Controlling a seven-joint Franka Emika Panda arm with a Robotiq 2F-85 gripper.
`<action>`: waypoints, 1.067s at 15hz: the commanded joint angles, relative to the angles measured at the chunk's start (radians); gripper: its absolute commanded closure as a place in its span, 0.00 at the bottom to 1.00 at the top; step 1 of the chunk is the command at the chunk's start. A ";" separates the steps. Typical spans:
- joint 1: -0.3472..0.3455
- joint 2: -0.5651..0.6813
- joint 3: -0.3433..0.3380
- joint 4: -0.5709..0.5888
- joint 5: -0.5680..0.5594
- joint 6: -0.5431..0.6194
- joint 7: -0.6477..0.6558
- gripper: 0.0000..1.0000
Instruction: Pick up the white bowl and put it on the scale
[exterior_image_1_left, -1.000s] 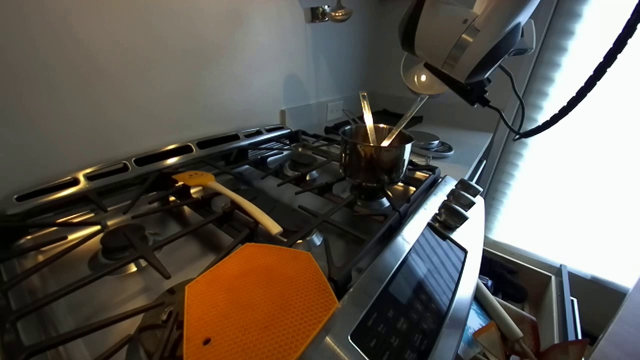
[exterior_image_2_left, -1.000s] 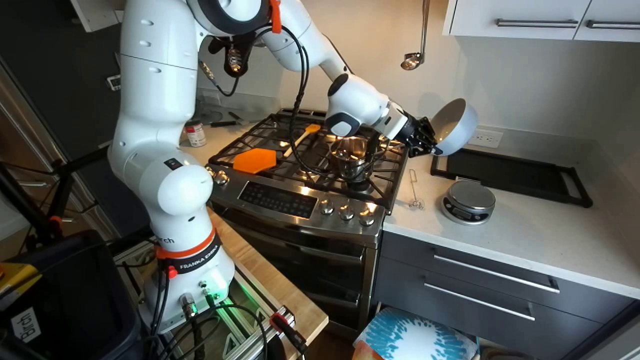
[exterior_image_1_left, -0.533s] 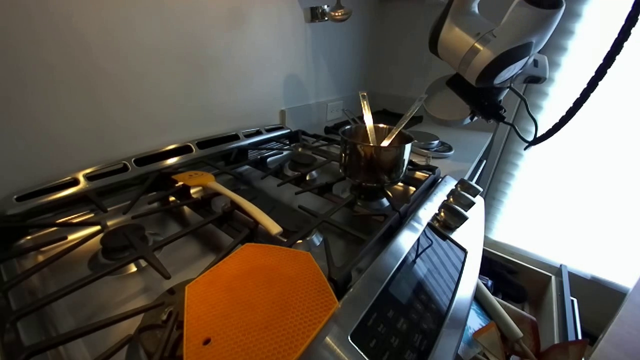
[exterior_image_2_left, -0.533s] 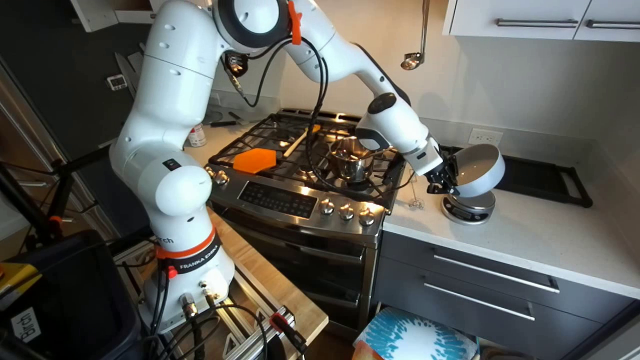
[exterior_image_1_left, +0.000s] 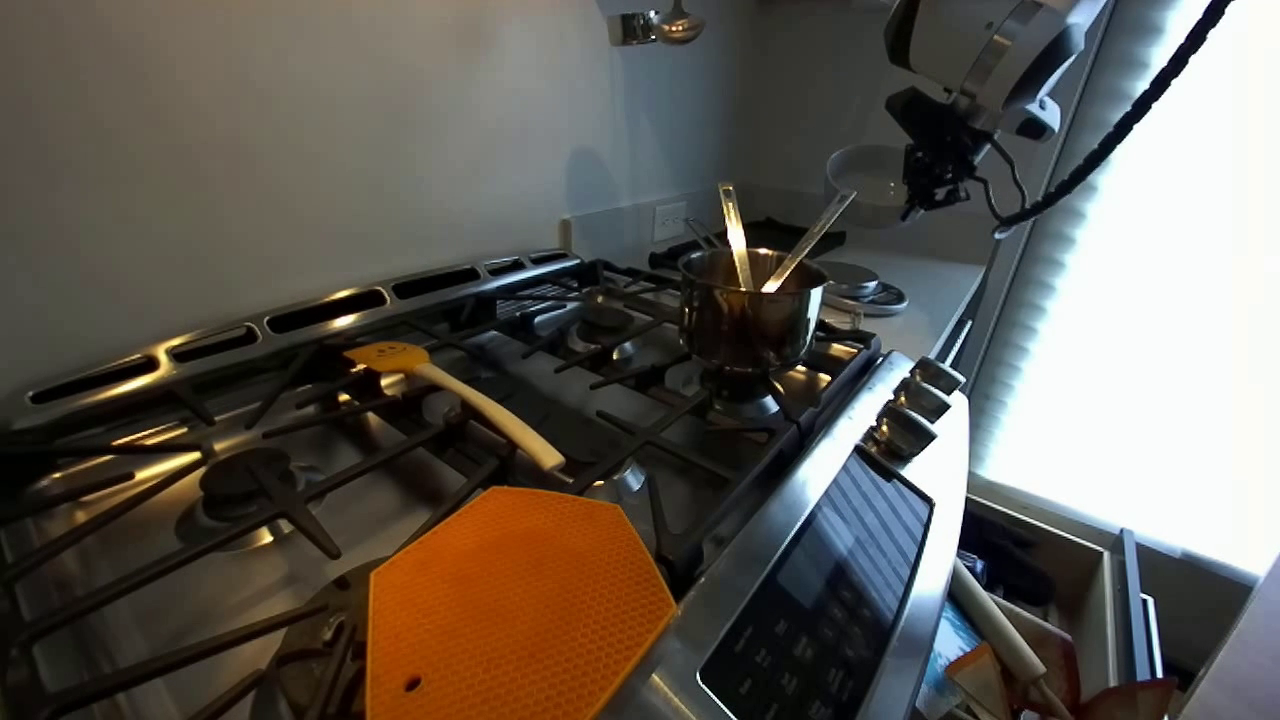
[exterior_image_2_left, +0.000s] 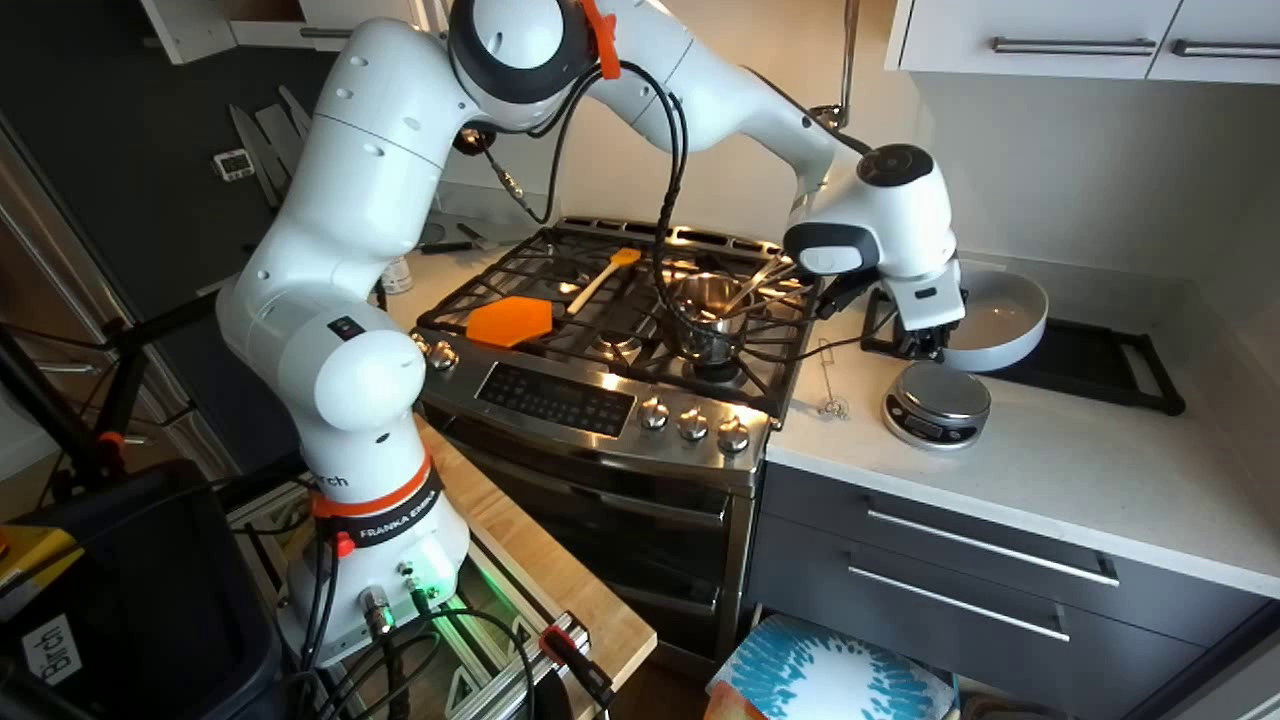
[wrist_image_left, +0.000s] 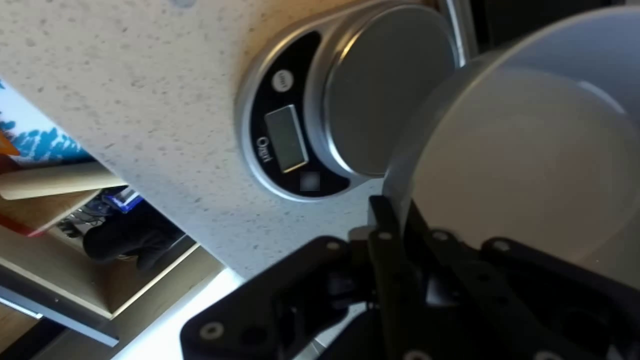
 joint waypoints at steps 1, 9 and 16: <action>-0.067 0.005 0.069 0.127 -0.233 -0.034 0.198 0.98; -0.208 0.021 0.237 0.142 -0.367 -0.009 0.305 0.98; -0.329 0.080 0.316 0.245 -0.560 -0.170 0.376 0.98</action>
